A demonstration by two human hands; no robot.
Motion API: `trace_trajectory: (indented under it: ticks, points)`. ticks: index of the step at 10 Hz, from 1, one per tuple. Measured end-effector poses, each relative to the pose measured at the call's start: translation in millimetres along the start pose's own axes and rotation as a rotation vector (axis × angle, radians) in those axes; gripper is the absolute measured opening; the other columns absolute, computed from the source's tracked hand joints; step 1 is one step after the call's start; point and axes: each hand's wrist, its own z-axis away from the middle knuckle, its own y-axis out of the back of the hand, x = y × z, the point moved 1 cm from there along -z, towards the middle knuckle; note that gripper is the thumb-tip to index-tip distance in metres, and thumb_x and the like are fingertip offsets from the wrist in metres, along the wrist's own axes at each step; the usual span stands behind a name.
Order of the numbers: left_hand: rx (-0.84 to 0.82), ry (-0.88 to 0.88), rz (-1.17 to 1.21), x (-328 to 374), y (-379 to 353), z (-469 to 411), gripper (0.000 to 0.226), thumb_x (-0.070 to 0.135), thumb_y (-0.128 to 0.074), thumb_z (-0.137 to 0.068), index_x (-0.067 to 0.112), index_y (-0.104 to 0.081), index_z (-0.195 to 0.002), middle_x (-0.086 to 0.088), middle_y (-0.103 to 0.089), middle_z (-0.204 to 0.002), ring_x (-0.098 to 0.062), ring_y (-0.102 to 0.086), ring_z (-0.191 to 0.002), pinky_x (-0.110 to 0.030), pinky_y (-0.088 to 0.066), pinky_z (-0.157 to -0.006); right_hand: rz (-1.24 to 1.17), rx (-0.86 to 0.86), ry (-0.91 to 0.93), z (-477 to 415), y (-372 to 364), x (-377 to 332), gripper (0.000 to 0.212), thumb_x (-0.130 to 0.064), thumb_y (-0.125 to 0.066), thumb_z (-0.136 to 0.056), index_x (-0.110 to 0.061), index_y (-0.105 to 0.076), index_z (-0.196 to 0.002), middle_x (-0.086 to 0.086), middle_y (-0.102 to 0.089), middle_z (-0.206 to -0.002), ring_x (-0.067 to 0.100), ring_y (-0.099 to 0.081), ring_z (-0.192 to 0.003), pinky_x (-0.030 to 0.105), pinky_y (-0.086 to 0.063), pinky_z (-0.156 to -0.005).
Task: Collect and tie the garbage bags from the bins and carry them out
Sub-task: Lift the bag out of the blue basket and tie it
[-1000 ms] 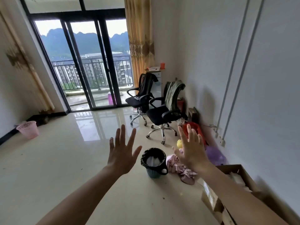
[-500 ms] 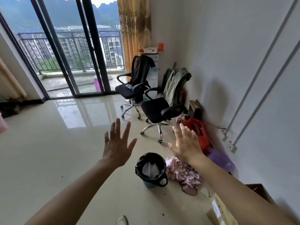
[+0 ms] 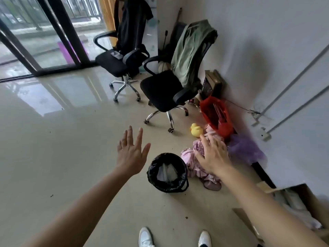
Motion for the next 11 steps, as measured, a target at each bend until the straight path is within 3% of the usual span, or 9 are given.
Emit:
trace_trajectory:
  ticks: [1,3,5,6,7,8,9,10,11]
  points:
    - [-0.105,0.085,0.065,-7,-66,-22,0.068,0.057,-0.022,-0.101,0.03,0.004,-0.158,-0.01,0.013,-0.166,-0.028,0.008,-0.154,-0.047,-0.006,-0.122,0.01,-0.09,-0.019,-26,-54,12,0.074,-0.058,-0.037,-0.094,-0.022,-0.018,-0.155,0.015,-0.022,-0.16,0.032,-0.021,-0.147,0.05,-0.016,-0.12]
    - [-0.25,0.377,0.272,-26,-245,-60,0.07,0.057,-0.023,-0.101,0.026,0.001,-0.159,-0.011,0.006,-0.167,-0.03,0.003,-0.153,-0.051,-0.009,-0.12,-0.092,-0.233,-0.087,-74,-222,51,0.083,-0.066,-0.037,-0.091,-0.022,-0.01,-0.156,0.013,-0.02,-0.161,0.031,-0.021,-0.147,0.048,-0.019,-0.118]
    - [-0.262,0.564,0.381,-87,-448,-84,0.087,0.072,-0.01,-0.093,0.013,-0.012,-0.158,-0.014,-0.016,-0.165,-0.03,-0.009,-0.153,-0.05,-0.011,-0.122,-0.41,-0.34,-0.302,-84,-423,81,0.101,-0.079,-0.045,-0.08,-0.02,-0.013,-0.156,0.014,-0.018,-0.162,0.03,-0.017,-0.149,0.047,-0.018,-0.12]
    - [-0.257,0.702,0.559,-114,-528,-94,0.087,0.07,-0.006,-0.095,0.009,-0.028,-0.154,-0.014,-0.028,-0.161,-0.032,-0.022,-0.149,-0.049,-0.017,-0.121,-0.707,-0.363,-0.456,-81,-512,91,0.111,-0.076,-0.06,-0.073,-0.018,-0.013,-0.156,0.009,-0.018,-0.163,0.023,-0.017,-0.15,0.041,-0.017,-0.121]
    - [-0.265,1.021,1.019,-148,-595,-112,0.083,0.073,-0.02,-0.094,0.018,-0.031,-0.155,-0.008,-0.034,-0.159,-0.031,-0.032,-0.145,-0.053,-0.03,-0.114,-1.004,-0.409,-0.545,-85,-592,96,0.113,-0.08,-0.068,-0.063,-0.027,-0.025,-0.153,0.003,-0.033,-0.158,0.019,-0.03,-0.146,0.043,-0.024,-0.12]
    - [-0.38,0.955,1.355,-176,-653,-132,0.081,0.078,-0.027,-0.089,0.019,-0.059,-0.133,-0.006,-0.066,-0.131,-0.026,-0.062,-0.12,-0.051,-0.048,-0.1,-1.393,-0.478,-0.503,-98,-634,84,0.042,-0.045,-0.062,-0.089,-0.017,-0.063,-0.12,0.001,-0.073,-0.112,0.013,-0.068,-0.104,0.032,-0.051,-0.092]
    - [-0.272,0.923,1.361,-194,-691,-154,0.037,0.028,-0.032,-0.107,0.011,-0.061,-0.095,-0.011,-0.078,-0.087,-0.012,-0.072,-0.066,-0.026,-0.06,-0.056,-1.571,-0.488,-0.386,-133,-646,78,0.028,-0.033,-0.05,-0.097,-0.015,-0.07,-0.107,0.004,-0.076,-0.103,0.016,-0.071,-0.095,0.029,-0.055,-0.086]
    - [-0.147,0.821,1.386,-203,-709,-182,0.056,0.01,-0.024,-0.107,0.013,-0.063,-0.068,0.003,-0.066,-0.047,-0.004,-0.059,-0.039,-0.016,-0.048,-0.038,-1.52,-0.538,-0.252,-175,-660,79,0.054,-0.06,-0.062,-0.084,-0.021,-0.068,-0.121,0.005,-0.07,-0.121,0.023,-0.065,-0.116,0.043,-0.042,-0.108]
    - [-0.132,0.596,1.416,-171,-668,-202,0.066,0.004,-0.023,-0.105,0.012,-0.071,-0.062,0.003,-0.067,-0.058,-0.012,-0.062,-0.059,-0.02,-0.053,-0.052,-1.453,-0.659,-0.199,-200,-655,78,0.062,-0.07,-0.065,-0.076,-0.023,-0.072,-0.116,0.006,-0.07,-0.123,0.024,-0.065,-0.116,0.044,-0.043,-0.106]
